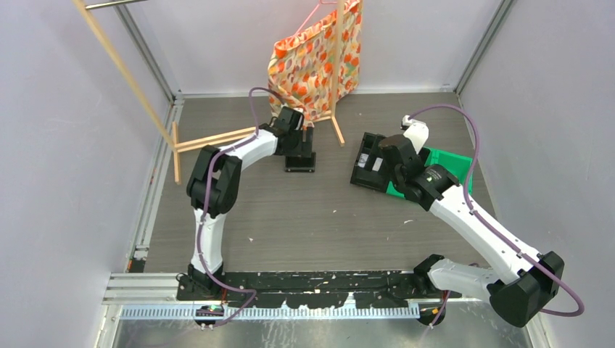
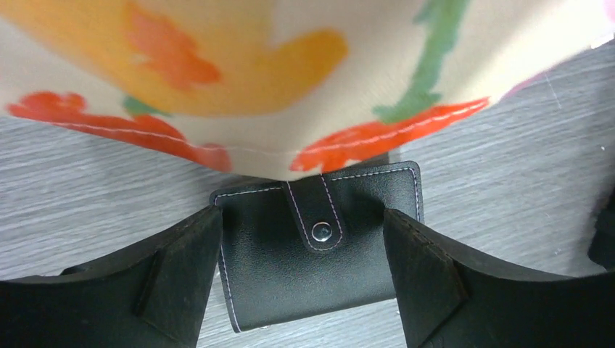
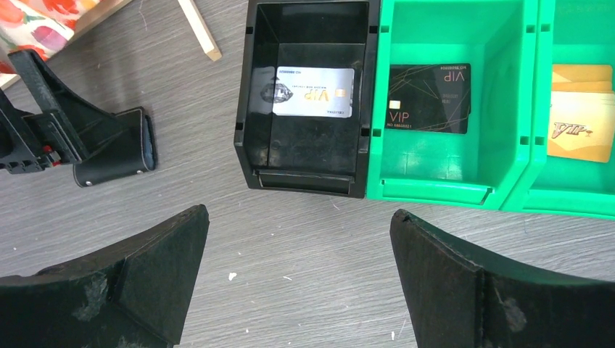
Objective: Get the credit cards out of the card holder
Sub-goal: Move the card holder to the center of the board, then open the card holder at the center of the board.
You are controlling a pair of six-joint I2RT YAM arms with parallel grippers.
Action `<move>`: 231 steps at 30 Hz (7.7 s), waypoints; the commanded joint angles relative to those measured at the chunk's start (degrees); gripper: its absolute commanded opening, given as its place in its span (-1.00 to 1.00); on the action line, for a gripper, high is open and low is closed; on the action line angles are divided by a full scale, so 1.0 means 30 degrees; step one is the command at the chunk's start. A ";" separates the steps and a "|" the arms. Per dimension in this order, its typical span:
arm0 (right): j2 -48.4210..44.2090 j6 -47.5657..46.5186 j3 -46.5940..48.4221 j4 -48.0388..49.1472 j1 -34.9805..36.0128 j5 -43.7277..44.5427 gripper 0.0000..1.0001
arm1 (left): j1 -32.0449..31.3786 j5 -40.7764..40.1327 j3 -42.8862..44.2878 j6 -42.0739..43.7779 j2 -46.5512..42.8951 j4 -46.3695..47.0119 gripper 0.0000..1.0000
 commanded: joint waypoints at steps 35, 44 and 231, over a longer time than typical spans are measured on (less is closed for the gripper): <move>0.9487 -0.1575 0.5565 0.3063 0.2394 -0.6011 0.93 | 0.0434 -0.1097 -0.9332 -0.5156 -1.5395 -0.5794 0.61; 1.6154 -0.1576 0.9694 0.3499 0.0731 -0.9264 0.22 | 0.2134 -0.0854 -1.0697 -0.5135 -1.8736 -0.7171 0.62; 0.7542 0.2642 -0.2264 0.6390 0.5128 -0.7172 0.10 | -0.1745 -0.2075 -1.8004 -0.7794 -2.0687 -0.2816 -0.99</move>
